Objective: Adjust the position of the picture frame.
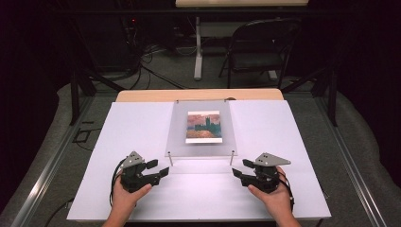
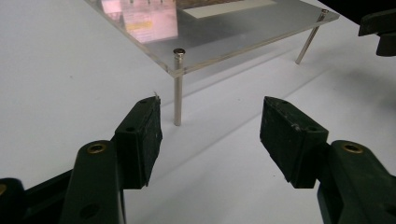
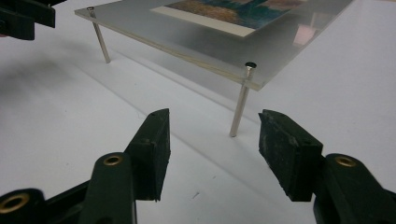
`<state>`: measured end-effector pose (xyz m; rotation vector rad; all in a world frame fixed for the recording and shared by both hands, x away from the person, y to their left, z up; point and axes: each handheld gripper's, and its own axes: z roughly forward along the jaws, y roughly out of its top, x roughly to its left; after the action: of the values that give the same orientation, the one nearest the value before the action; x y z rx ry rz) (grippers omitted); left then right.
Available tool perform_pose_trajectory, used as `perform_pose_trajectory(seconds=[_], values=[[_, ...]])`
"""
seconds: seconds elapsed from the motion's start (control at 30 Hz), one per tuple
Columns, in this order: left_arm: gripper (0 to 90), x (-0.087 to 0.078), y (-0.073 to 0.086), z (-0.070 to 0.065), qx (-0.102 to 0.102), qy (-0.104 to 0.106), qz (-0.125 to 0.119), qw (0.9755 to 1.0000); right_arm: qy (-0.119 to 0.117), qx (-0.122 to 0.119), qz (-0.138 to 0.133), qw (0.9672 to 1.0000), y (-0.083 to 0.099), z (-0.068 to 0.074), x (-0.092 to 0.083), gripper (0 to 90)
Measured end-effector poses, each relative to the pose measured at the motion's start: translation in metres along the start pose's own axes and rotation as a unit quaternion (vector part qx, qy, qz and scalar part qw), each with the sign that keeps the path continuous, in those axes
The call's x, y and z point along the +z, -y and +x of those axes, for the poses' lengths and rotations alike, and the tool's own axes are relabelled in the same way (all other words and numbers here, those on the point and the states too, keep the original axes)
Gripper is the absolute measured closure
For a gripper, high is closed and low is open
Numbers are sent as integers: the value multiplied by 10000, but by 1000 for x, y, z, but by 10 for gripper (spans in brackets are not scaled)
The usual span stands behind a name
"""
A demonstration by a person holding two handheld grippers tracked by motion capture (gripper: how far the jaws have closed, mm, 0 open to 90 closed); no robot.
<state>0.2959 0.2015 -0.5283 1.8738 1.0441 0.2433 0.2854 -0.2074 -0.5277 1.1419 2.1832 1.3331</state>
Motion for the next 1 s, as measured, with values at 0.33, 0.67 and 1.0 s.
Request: perform_pose_trajectory(seconds=[0.33,0.67,1.0], values=[[385,-8,0,6,-11,-21,-188,9998,80,145,-1,9999,1,-11,-5,367],[384,-17,-1,16,-18,-158,-358,9992,154,369,-40,9992,1,-23,-12,327],[371,-23,-10,26,-122,-229,-491,9985,360,420,-75,9984,-2,-32,-17,295]])
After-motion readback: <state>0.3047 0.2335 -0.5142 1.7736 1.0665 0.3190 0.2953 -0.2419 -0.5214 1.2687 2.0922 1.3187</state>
